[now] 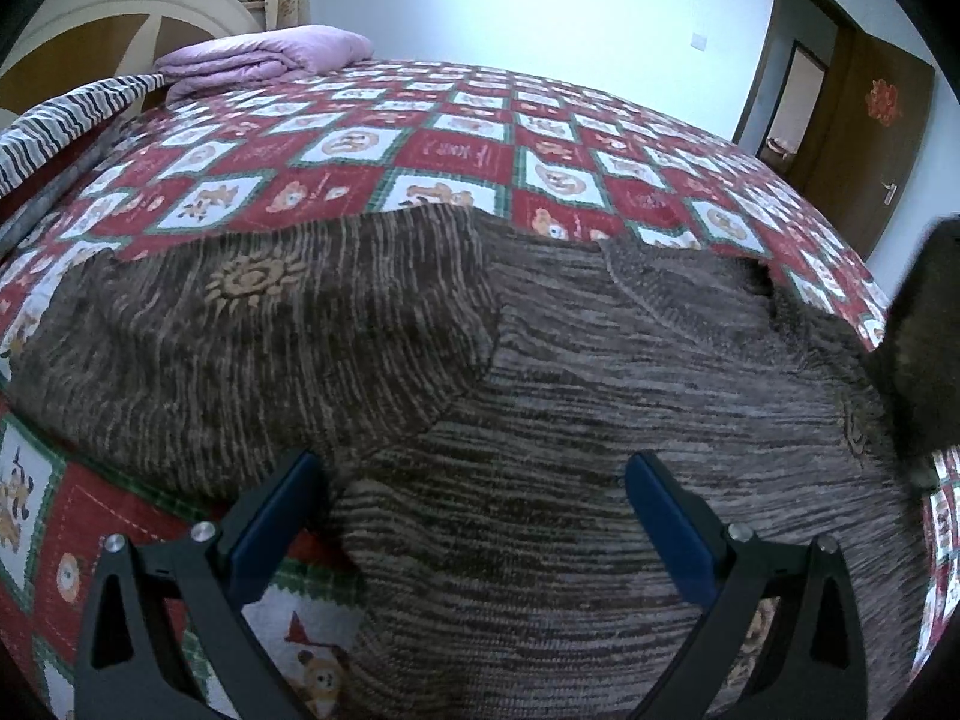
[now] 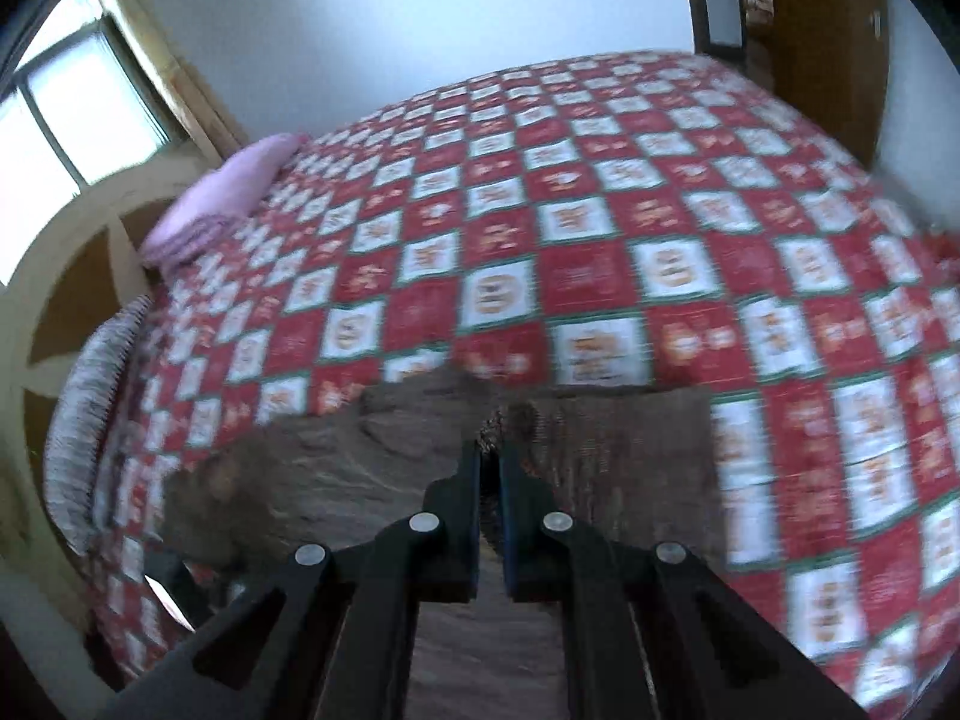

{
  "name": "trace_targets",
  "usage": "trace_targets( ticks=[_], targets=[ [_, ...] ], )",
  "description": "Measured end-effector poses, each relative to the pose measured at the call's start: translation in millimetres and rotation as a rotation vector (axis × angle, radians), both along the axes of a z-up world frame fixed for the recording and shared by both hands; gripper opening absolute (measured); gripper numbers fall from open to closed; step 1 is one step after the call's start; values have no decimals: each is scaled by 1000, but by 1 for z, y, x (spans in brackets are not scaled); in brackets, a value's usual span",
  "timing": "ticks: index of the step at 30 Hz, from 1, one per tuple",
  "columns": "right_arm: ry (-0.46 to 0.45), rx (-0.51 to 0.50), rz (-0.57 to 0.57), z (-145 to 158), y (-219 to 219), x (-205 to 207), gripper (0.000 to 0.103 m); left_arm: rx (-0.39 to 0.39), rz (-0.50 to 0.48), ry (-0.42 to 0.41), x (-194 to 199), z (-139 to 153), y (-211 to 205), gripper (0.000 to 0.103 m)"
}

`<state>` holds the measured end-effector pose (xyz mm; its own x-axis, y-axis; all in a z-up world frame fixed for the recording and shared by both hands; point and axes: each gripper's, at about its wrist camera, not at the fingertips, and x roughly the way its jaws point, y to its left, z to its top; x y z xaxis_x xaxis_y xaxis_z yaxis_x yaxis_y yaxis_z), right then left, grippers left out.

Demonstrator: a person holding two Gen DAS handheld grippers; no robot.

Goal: Fold small clothes

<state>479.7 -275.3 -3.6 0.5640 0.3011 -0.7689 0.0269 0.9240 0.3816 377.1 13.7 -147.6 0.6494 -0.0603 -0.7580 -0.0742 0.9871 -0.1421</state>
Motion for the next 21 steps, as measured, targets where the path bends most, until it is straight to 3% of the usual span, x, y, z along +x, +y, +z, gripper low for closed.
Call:
trace_targets(
  ticks=[2,4,5,6,10,15,19,21],
  targets=[
    [30,108,22,-25,14,14,7,-11,-1,-3,0,0,2,103],
    [113,140,57,-54,29,24,31,-22,-2,-7,-1,0,4,103],
    [129,136,71,-64,33,24,58,-29,-2,-9,-1,0,5,103],
    [120,138,84,-72,34,19,61,-35,-2,-11,-2,0,6,103],
    [89,106,81,-83,3,-9,61,-25,-6,-7,-1,0,6,103],
    [17,-68,6,-93,-61,-64,61,-33,-74,24,-2,12,3,103],
    [-10,-154,-78,-114,-109,-95,61,-117,-129,38,1,34,-10,103],
    [-18,-143,-115,-129,-125,-103,61,-159,-155,37,6,45,-26,103]
  ],
)
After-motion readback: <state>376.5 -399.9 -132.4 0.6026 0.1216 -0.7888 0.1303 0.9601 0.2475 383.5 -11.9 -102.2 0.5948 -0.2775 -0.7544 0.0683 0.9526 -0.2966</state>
